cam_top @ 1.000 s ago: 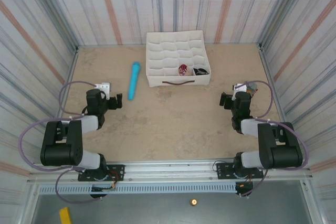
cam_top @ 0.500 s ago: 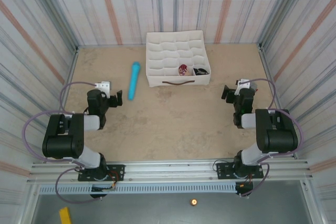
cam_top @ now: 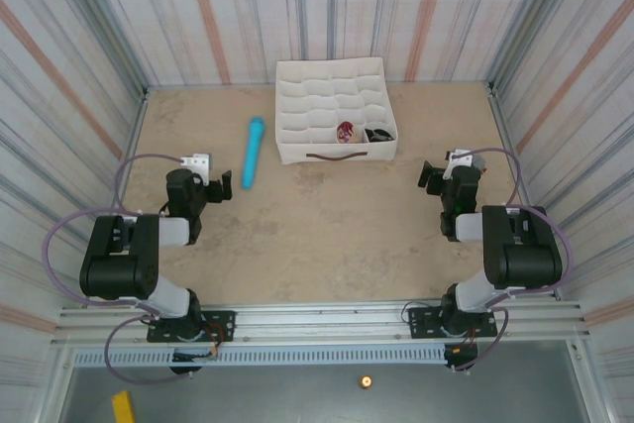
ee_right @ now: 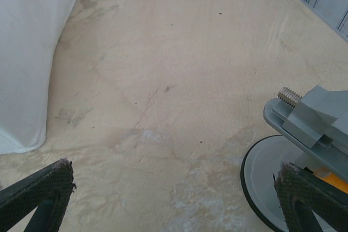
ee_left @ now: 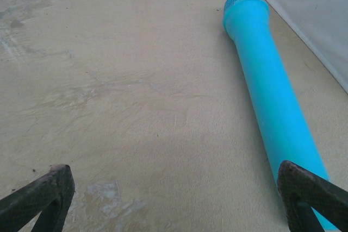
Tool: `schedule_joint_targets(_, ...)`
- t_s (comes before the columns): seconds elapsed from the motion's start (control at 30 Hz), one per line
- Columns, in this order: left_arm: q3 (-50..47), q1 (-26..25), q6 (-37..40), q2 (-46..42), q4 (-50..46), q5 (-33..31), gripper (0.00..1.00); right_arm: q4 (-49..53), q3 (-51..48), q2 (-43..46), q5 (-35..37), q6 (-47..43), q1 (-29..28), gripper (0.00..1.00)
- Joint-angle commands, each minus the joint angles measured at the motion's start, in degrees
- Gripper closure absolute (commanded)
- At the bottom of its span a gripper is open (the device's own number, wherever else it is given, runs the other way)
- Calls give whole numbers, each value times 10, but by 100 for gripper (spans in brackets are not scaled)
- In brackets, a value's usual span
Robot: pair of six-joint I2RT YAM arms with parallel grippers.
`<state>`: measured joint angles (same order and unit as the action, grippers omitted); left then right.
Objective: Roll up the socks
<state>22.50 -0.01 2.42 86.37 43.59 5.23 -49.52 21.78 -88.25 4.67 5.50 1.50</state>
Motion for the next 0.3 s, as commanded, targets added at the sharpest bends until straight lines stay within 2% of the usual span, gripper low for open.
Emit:
schedule_joint_targets(0.0, 10, -1, 14, 0, 14, -9, 1, 7, 2, -2, 8, 8, 1, 1)
schedule_joint_targets(0.27, 11, -1, 14, 0, 14, -9, 1, 6, 2, -2, 13, 8, 0, 1)
